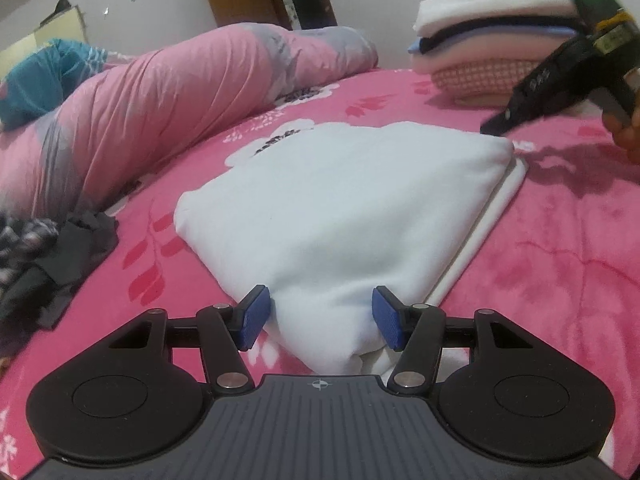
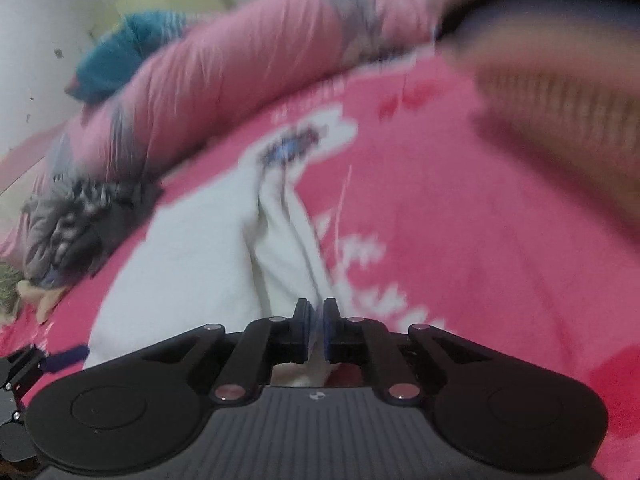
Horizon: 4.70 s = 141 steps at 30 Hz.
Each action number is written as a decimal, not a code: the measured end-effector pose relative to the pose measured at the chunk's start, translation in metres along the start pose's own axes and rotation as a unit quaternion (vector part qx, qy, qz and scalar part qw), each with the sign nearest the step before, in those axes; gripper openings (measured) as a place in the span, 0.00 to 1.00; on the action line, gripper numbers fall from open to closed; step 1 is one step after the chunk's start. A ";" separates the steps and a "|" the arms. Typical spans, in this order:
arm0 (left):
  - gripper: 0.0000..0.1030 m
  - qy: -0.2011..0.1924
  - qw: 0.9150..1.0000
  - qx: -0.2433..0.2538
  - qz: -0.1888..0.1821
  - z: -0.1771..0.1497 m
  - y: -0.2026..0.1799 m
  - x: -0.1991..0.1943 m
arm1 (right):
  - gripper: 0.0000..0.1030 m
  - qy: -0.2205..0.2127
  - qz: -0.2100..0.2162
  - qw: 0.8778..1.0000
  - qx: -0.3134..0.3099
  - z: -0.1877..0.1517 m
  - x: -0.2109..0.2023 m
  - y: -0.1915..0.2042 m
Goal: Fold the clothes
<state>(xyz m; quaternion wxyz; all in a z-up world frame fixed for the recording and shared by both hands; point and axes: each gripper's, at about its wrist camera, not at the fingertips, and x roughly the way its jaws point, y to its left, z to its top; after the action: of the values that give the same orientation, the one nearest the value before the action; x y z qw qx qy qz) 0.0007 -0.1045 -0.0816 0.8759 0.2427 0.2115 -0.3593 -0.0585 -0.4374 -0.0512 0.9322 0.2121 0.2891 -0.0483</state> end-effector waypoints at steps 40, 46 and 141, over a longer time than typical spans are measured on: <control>0.41 -0.060 0.993 -0.082 -0.058 0.017 0.025 -0.013 | 0.09 -0.021 -0.036 0.971 -0.236 0.022 0.025 0.119; 0.42 -0.023 0.995 -0.084 -0.045 -0.002 0.014 0.038 | 0.12 0.038 -0.038 0.976 -0.210 -0.008 0.088 0.089; 0.60 -0.098 0.987 -0.121 -0.030 0.066 -0.027 0.010 | 0.23 -0.106 0.061 0.991 -0.052 -0.015 -0.028 0.017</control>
<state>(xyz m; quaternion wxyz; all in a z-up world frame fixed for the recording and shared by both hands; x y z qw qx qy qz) 0.0003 -0.1646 -0.0419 0.9043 0.0919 0.1734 -0.3792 -0.0854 -0.4165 -0.0404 0.9685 0.1746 0.1774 0.0015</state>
